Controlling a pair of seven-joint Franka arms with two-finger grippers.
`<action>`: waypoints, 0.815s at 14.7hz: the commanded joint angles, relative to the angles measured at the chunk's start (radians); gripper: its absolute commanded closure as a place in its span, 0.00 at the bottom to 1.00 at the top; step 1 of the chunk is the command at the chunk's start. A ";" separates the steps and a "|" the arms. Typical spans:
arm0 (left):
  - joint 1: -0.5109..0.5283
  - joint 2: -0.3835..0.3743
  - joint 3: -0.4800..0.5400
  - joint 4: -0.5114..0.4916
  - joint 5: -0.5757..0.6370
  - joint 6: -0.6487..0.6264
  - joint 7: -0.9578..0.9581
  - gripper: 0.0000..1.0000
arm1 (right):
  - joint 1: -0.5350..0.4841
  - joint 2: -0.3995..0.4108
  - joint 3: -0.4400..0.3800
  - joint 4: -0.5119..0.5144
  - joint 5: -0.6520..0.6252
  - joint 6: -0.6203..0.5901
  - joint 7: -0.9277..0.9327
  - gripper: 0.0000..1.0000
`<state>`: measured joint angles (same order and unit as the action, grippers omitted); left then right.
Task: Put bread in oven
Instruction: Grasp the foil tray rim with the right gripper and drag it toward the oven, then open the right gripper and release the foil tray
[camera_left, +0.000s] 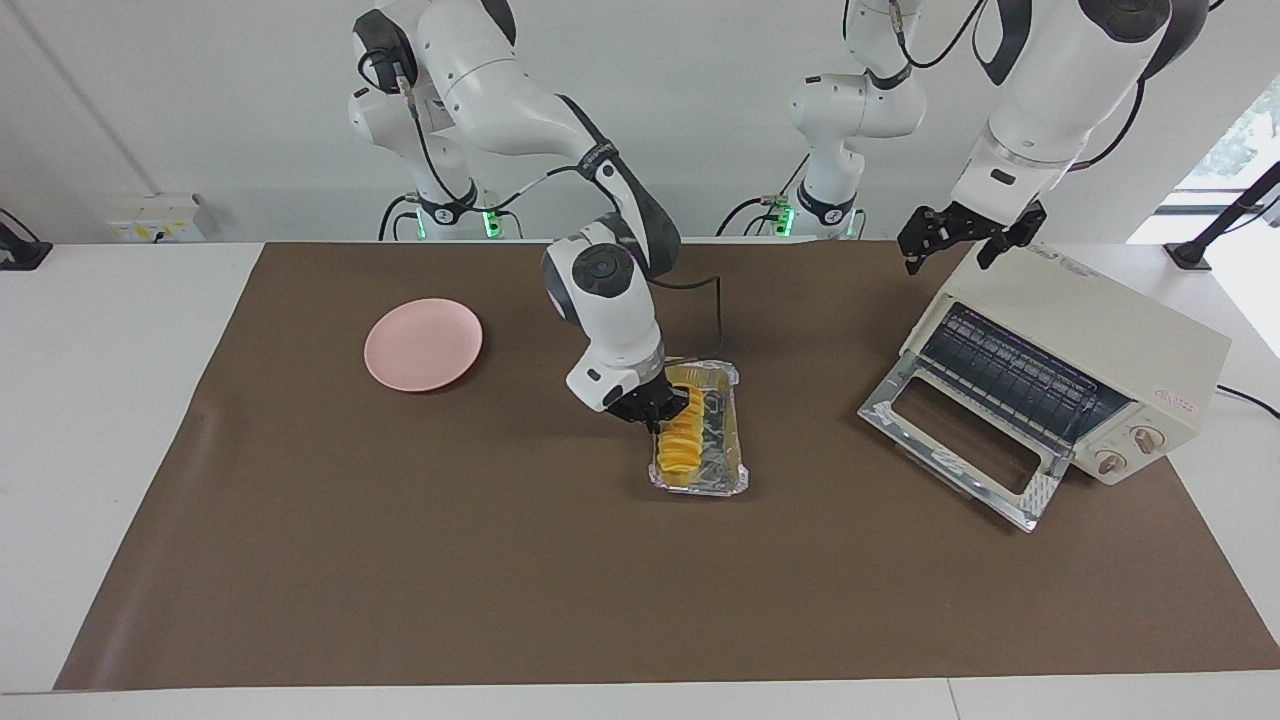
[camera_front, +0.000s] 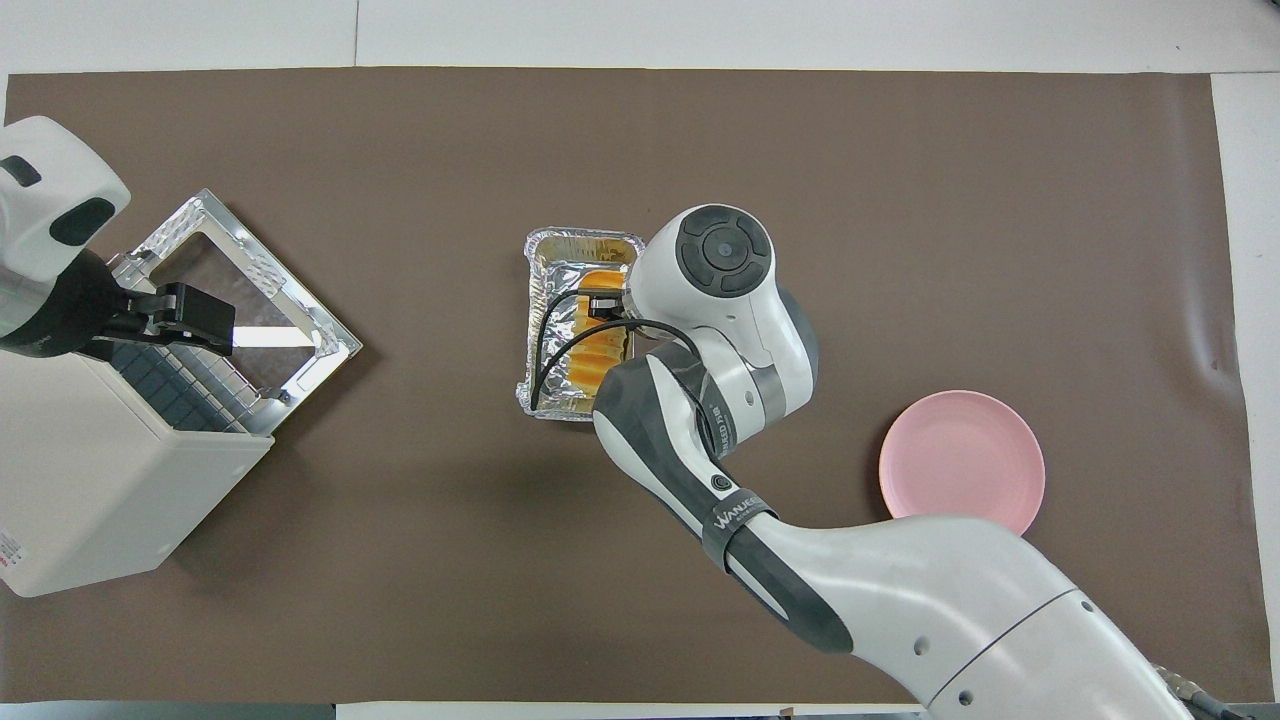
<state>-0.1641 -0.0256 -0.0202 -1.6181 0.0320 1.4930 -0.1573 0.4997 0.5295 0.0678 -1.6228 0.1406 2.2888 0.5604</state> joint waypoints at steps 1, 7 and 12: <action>0.008 -0.020 0.000 -0.017 -0.018 0.009 0.009 0.00 | 0.008 -0.034 -0.003 -0.040 0.024 0.017 -0.017 0.00; 0.008 -0.019 -0.001 -0.017 -0.018 0.009 0.009 0.00 | -0.026 -0.089 -0.016 -0.023 0.027 -0.037 0.003 0.00; 0.008 -0.020 -0.001 -0.017 -0.018 0.009 0.009 0.00 | -0.197 -0.256 -0.016 -0.022 0.024 -0.208 -0.120 0.00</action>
<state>-0.1641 -0.0256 -0.0202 -1.6181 0.0320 1.4930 -0.1573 0.3758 0.3621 0.0420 -1.6178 0.1411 2.1537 0.5283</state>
